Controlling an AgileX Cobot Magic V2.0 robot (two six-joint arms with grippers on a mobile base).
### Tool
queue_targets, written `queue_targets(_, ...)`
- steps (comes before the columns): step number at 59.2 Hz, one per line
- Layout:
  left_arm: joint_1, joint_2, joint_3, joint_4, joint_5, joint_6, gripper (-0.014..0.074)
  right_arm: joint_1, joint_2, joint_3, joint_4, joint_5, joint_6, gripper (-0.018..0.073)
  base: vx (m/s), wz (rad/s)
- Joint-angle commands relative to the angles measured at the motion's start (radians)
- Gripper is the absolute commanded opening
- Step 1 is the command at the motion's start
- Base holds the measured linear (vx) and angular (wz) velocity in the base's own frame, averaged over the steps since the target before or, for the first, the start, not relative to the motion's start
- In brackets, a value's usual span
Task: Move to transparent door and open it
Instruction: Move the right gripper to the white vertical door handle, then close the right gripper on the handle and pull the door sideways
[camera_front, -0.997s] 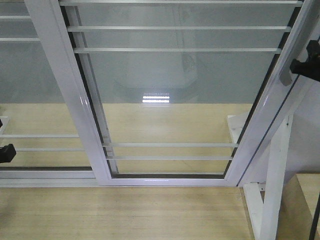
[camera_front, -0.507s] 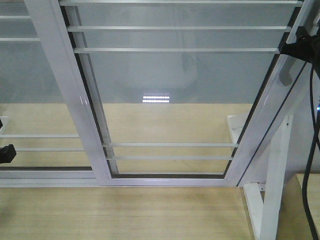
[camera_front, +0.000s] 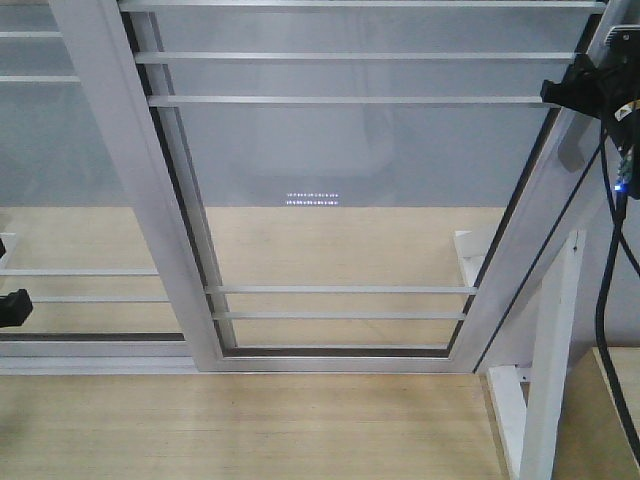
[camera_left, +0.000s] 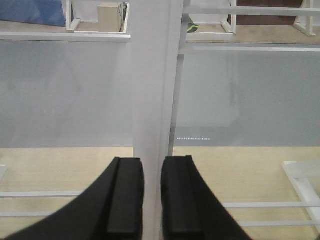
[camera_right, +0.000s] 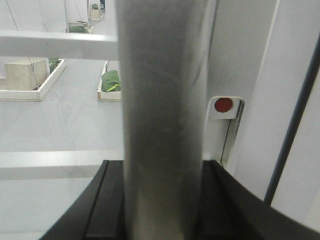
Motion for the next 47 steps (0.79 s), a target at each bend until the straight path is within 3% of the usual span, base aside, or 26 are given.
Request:
queue_targets(1,-0.004,0.0,-0.036,-0.007,-0.08,-0.01,0.0277,-0.004,-0.054,-0.034,-0.038,-0.076,0.022,0.0275,0.0,0.0)
queue_targets(12,-0.004,0.0,-0.036,-0.007,-0.085,-0.01,0.0277,-0.004,-0.058,-0.034,-0.053,-0.07,0.066,0.0275,0.0,0.0)
queue_targets(26,-0.004,0.0,-0.036,-0.007,-0.096,-0.01,0.0277,0.01,-0.073,-0.034,-0.143,-0.067,0.102,0.0275,0.0,0.0)
queue_targets(47,-0.004,0.0,-0.036,-0.007,-0.152,-0.01,0.0277,0.123,-0.072,-0.034,-0.141,-0.053,0.079,0.0275,0.0,0.0)
